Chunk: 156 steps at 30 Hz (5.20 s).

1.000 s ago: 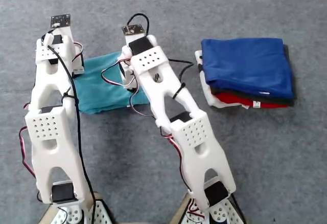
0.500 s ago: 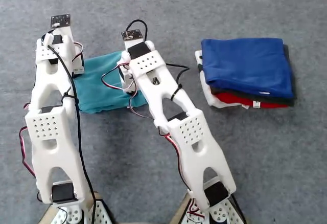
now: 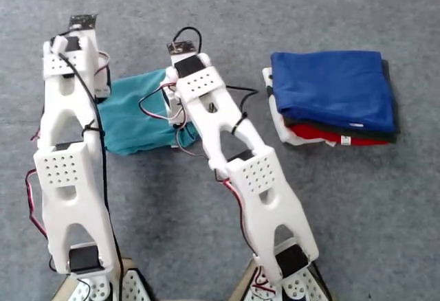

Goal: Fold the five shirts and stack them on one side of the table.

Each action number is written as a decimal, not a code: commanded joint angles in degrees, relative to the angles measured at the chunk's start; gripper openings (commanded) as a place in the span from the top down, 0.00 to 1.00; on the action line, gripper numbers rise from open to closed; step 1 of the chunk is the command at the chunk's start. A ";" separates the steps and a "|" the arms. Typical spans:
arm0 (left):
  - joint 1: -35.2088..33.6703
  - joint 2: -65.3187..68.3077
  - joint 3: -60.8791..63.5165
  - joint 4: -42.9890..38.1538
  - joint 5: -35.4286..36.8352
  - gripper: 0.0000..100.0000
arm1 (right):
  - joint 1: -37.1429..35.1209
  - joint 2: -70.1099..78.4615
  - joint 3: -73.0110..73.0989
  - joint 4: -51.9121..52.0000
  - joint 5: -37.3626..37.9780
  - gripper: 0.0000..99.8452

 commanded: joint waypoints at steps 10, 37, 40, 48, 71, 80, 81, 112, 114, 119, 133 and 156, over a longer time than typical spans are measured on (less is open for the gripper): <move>-4.62 5.89 -11.47 5.71 0.53 0.66 | 1.58 0.31 -1.19 1.14 0.00 0.99; -0.31 9.49 -14.64 1.58 8.35 0.75 | 1.58 0.40 0.04 5.10 2.29 0.99; -1.98 9.85 -20.35 5.45 8.18 0.72 | 1.58 0.40 1.71 5.10 2.37 0.99; -2.24 10.37 -30.20 6.68 4.40 0.69 | 1.58 0.48 11.03 -1.93 2.37 0.99; -1.45 24.79 -31.34 -2.02 4.57 0.70 | 1.67 3.38 7.60 -2.11 2.37 0.99; 3.56 25.41 -31.87 0.44 -6.24 0.95 | 1.67 4.44 5.85 0.00 2.73 0.99; 3.91 25.49 -31.87 0.18 -7.47 0.98 | 1.67 4.44 5.85 0.00 3.78 0.99; 13.76 7.65 -46.55 3.87 -0.62 0.97 | 17.14 -16.57 -17.19 8.00 7.38 0.99; 16.13 6.86 -46.46 2.55 -0.18 0.97 | 19.25 -18.51 -17.19 8.00 9.14 0.99; 21.85 6.77 -46.02 -4.04 3.78 0.97 | 26.11 -22.90 -17.10 8.00 11.60 0.99; 38.11 6.77 -31.43 -31.74 10.20 0.97 | 49.14 -32.75 -5.14 8.00 24.26 0.99; 38.90 6.15 -26.07 -37.01 23.65 0.86 | 57.93 -33.54 0.92 7.91 27.34 0.92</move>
